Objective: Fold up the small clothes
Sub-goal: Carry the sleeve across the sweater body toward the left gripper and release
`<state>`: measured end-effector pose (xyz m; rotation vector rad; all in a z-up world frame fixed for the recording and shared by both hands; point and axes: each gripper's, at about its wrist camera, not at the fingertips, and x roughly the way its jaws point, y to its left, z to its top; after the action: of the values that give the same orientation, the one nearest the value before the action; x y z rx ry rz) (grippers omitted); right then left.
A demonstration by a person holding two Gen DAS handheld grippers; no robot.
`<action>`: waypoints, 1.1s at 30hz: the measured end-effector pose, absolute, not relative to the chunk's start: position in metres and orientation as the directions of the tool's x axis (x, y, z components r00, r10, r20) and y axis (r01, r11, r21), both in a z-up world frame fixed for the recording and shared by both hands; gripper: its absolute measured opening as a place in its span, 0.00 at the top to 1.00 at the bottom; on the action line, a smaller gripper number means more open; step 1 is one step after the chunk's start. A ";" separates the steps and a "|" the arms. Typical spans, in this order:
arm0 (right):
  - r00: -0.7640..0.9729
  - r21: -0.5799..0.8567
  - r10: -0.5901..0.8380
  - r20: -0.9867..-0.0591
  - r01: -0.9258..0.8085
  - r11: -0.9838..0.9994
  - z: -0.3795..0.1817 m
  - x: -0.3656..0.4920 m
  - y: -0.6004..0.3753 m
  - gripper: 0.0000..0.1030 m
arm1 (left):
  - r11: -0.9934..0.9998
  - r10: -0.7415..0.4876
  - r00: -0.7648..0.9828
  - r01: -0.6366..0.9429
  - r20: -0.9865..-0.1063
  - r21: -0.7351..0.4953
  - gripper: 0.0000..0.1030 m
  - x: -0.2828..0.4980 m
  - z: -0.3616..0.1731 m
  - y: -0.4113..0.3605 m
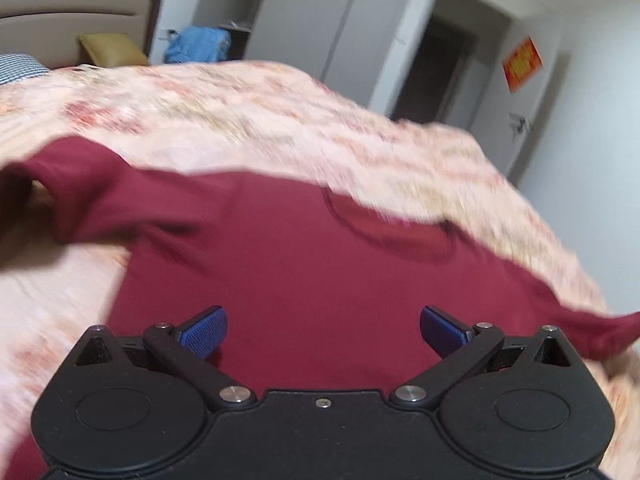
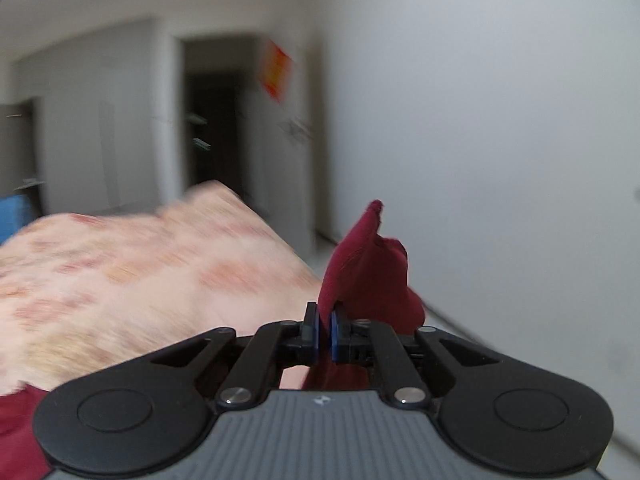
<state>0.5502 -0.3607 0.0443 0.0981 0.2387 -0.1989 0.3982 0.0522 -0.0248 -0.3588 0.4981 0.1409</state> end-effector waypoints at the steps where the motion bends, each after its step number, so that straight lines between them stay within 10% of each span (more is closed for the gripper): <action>1: 0.967 0.057 -0.134 -0.215 0.150 0.987 0.055 0.549 -0.341 0.94 | 0.925 0.059 0.877 -0.227 -0.477 -0.304 0.01 0.396 -0.018 0.058; 9: 0.956 -0.112 0.255 -0.146 -0.272 0.956 0.074 0.559 -0.167 0.94 | 0.901 0.173 0.891 -0.315 -0.419 -0.298 0.01 0.373 0.018 0.105; 23: 0.752 -0.409 0.397 -0.526 -0.633 0.657 -0.056 0.517 0.013 0.93 | 0.869 0.229 0.852 -0.397 -0.471 -0.296 0.01 0.367 0.001 0.146; 33: 0.648 -0.272 0.507 -0.569 -0.730 0.627 -0.054 0.479 -0.039 0.33 | 0.876 0.033 0.881 -0.253 -0.472 -0.410 0.01 0.403 -0.008 0.126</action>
<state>0.4793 -0.0388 -0.0542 -0.5159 0.4707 0.7399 0.4028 0.1265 -0.0075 -0.4828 0.4725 0.1551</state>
